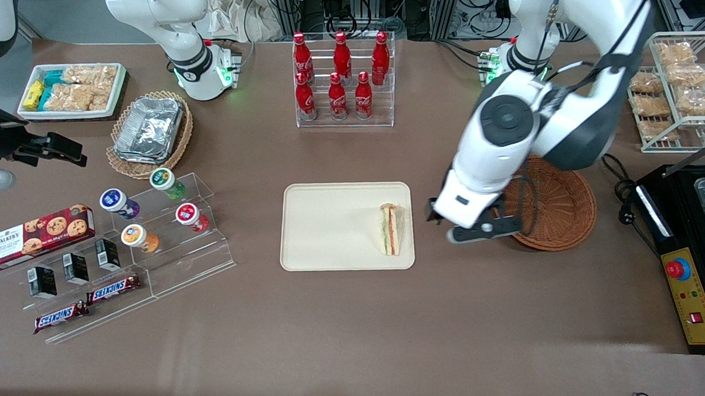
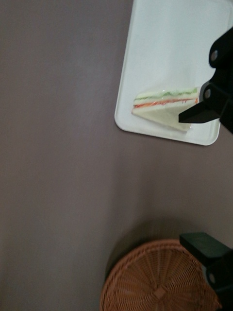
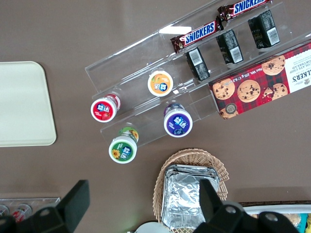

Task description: Place sandwich from basket to tray

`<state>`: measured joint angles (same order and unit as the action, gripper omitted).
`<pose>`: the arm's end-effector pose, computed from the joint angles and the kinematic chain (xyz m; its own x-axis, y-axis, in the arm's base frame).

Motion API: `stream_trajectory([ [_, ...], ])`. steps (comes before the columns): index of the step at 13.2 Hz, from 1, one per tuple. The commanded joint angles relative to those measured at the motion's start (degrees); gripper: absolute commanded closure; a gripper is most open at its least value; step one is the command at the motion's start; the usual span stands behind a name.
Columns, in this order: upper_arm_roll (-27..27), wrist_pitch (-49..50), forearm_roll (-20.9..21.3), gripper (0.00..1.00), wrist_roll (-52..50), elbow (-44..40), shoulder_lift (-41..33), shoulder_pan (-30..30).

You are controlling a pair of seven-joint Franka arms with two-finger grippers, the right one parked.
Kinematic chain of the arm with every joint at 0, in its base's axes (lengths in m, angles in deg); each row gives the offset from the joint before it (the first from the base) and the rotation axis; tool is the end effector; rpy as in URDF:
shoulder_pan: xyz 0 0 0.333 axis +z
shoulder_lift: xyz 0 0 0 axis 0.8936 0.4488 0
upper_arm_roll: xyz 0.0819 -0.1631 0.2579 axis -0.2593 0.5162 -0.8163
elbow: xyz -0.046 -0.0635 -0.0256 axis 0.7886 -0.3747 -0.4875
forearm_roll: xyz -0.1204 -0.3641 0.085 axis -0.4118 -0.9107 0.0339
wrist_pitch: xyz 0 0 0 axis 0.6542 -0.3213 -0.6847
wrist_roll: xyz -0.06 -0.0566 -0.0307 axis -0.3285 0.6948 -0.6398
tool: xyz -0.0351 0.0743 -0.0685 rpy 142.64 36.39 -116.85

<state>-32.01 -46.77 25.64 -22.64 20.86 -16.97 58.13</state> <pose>0.5856 -0.2896 0.4885 0.9704 0.2347 0.0569 0.2365 -0.9712 -0.0274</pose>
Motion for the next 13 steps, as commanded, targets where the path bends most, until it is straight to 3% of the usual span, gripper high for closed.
stream_trajectory([
  [1,0.5,2.7,-3.0,0.0,0.4,0.9,-4.8,6.9],
  [5,0.3,8.2,-8.2,0.0,13.4,1.0,-9.9,18.2],
  [8,-0.9,9.3,-8.6,0.0,25.4,5.1,-14.3,23.0],
  [11,-13.4,6.3,-8.6,0.0,35.6,10.0,-16.6,15.5],
  [13,-17.1,5.3,-8.6,0.0,39.2,10.5,-16.4,12.3],
])
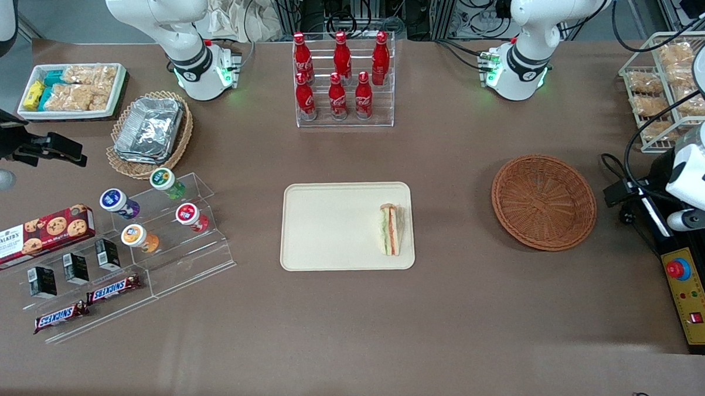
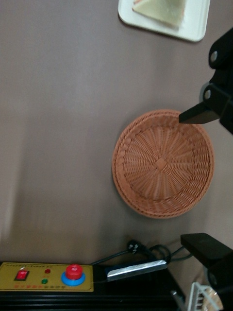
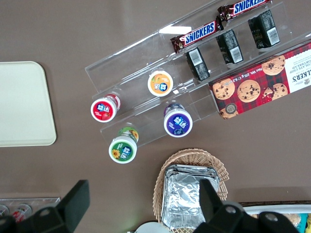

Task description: Place sandwich from basket to tray

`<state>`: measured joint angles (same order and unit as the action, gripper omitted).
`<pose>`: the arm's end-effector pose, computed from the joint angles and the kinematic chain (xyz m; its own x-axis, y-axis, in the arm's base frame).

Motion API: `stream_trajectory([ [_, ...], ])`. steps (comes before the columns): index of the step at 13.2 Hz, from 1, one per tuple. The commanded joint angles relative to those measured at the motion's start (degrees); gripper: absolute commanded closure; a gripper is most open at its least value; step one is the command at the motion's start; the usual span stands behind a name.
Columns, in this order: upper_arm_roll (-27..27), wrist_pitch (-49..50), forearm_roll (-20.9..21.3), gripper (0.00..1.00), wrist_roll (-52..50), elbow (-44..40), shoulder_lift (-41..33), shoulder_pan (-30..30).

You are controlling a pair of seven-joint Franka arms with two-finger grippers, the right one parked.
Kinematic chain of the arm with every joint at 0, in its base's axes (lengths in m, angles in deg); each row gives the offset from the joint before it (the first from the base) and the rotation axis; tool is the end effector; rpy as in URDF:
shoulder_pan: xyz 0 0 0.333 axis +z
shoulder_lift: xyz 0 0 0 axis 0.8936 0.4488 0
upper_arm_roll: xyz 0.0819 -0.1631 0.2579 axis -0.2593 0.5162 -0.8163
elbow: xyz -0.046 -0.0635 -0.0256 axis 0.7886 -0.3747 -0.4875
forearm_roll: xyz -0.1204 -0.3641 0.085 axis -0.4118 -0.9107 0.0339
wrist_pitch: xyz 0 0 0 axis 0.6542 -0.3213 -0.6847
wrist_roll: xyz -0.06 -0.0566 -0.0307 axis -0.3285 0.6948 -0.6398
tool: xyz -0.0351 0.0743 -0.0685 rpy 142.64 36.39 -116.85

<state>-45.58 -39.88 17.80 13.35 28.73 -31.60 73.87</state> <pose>0.5813 -0.0052 0.5543 0.9898 0.1423 -0.0034 0.1419 -0.9885 -0.0527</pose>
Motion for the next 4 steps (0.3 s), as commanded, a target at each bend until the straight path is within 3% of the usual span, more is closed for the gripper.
stream_trajectory([
  [1,-3.6,-1.2,-0.8,0.0,3.6,2.1,-1.3,-3.3],
  [4,-3.4,-1.0,-0.8,0.0,3.6,-1.0,1.3,-3.4],
])
